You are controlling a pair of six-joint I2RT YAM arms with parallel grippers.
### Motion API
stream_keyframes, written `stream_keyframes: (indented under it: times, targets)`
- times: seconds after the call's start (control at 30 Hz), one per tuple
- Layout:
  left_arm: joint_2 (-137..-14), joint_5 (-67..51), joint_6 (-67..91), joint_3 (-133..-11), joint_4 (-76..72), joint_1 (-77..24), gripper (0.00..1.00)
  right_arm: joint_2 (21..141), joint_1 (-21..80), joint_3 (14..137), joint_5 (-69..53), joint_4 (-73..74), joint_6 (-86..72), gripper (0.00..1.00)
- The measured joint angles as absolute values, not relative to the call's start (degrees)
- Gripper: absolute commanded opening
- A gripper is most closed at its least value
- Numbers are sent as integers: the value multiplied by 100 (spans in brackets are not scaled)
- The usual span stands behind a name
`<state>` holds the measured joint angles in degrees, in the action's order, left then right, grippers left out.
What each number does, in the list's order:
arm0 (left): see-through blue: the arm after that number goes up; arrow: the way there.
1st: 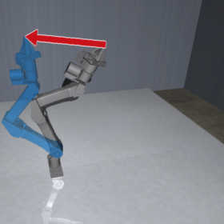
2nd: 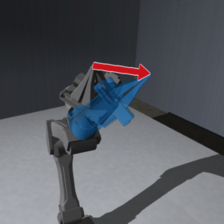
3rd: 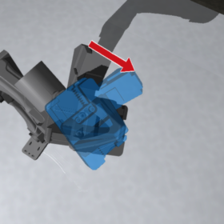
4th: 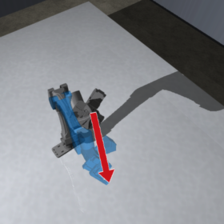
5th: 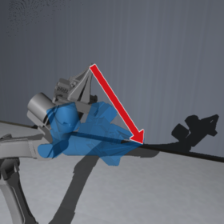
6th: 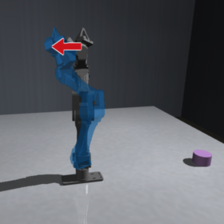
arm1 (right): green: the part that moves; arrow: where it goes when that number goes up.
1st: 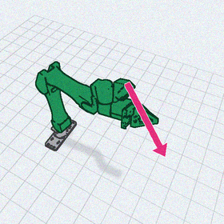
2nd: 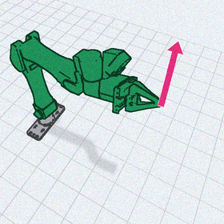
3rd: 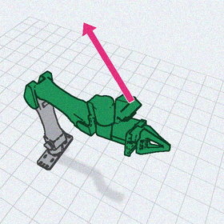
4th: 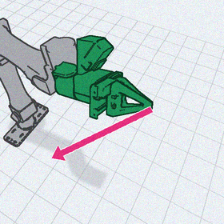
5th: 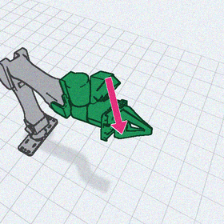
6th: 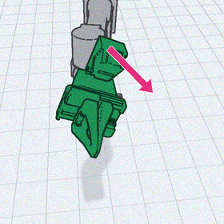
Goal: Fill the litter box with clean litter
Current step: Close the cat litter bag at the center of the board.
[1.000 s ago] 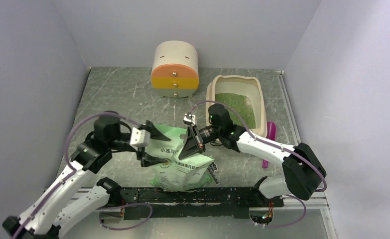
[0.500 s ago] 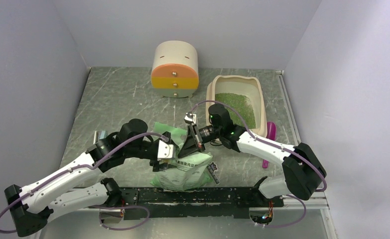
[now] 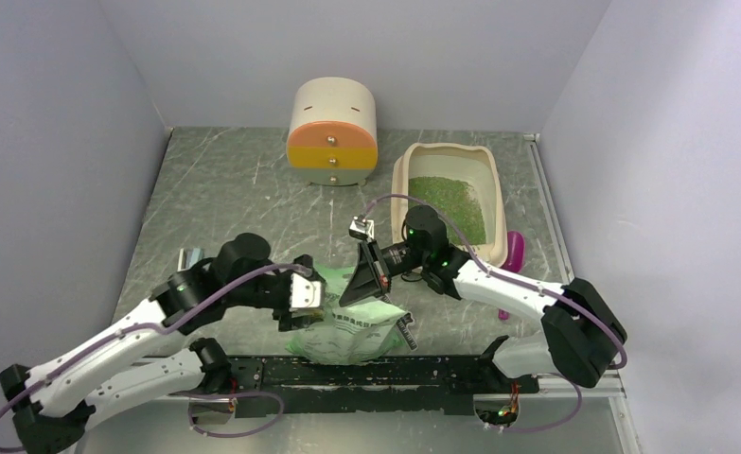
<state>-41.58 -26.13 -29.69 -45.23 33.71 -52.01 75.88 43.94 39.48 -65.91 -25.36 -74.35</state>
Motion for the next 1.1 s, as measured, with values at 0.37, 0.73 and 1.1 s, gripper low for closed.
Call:
stream_keyframes:
  times: [0.37,0.73,1.1]
  targets:
    - [-4462,-2956,-3166,-4576,3924,-5212,10,7395,4552,3935,-6709,-2733,-7373,0]
    - [-4622,-3107,-3065,-4744,4104,-5183,5,6792,4311,5273,-5774,534,-4759,68]
    - [-4563,-3033,-2849,-5087,4517,-5190,5,3579,4128,4915,-4250,1507,-847,73]
